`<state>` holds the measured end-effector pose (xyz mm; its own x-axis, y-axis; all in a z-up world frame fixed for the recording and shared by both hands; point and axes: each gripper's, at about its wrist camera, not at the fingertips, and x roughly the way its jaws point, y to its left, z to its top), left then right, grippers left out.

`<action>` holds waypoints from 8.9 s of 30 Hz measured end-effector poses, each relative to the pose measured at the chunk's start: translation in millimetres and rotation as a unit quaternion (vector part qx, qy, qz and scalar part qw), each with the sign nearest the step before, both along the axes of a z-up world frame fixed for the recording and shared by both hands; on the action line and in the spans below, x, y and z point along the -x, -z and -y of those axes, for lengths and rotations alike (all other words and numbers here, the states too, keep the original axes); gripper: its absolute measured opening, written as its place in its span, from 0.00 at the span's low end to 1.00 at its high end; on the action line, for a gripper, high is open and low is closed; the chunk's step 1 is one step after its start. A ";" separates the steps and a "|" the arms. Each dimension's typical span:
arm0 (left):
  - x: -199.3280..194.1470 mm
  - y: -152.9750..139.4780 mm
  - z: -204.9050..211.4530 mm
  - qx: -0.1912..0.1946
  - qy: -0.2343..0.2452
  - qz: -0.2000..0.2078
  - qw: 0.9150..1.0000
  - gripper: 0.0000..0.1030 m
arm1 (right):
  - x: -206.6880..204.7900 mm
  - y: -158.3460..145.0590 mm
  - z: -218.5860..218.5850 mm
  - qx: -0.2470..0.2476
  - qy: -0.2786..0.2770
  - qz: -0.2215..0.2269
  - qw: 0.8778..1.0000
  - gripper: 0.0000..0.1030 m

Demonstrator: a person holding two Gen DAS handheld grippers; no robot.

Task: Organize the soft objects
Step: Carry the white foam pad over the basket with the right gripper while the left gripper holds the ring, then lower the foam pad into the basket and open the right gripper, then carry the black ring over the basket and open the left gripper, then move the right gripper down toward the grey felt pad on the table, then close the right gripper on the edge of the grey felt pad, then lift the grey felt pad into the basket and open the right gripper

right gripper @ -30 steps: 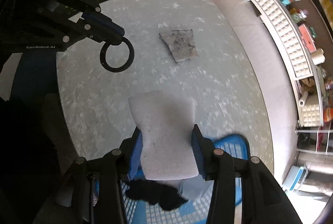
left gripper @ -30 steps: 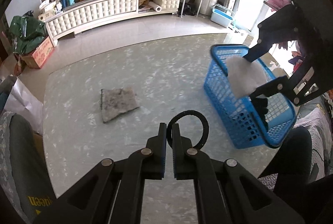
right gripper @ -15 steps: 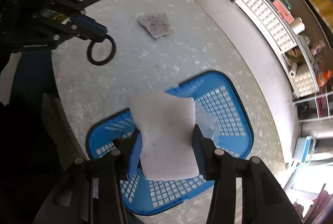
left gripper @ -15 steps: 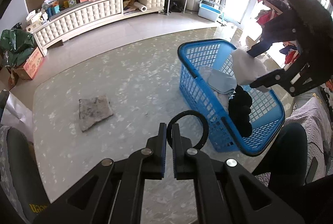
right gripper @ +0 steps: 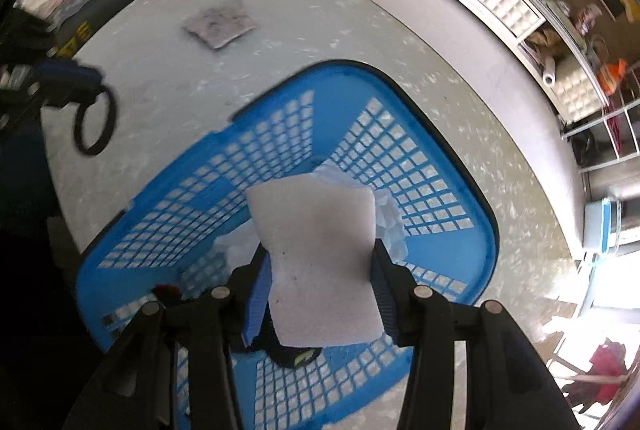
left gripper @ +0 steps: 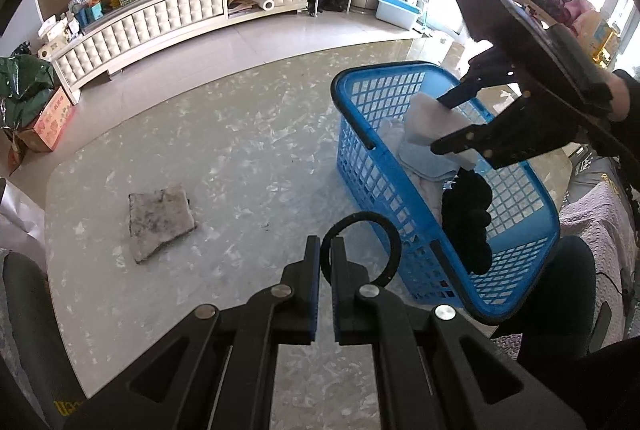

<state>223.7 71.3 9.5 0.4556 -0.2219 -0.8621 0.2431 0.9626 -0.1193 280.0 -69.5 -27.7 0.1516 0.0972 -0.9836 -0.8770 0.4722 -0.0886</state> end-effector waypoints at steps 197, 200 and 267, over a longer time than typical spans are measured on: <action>-0.2 64.0 -232.2 -0.005 -0.288 0.014 0.957 1.00 | -10.8 38.2 -170.0 -0.120 0.248 -0.047 0.960 0.95; -13.3 72.7 -239.1 -0.012 -0.288 0.006 0.958 1.00 | -20.2 46.0 -176.3 -0.108 0.253 -0.051 0.960 0.95; 5.5 9.0 -116.5 0.053 -0.178 0.036 0.982 1.00 | 73.4 -36.0 -44.9 -0.191 0.270 -0.038 0.943 0.15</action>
<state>218.2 187.8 0.5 0.5790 -0.1249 -0.8057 -0.0949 0.9712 -0.2187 206.6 -24.6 8.4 0.2113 0.3752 -0.9025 -0.4958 0.8369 0.2318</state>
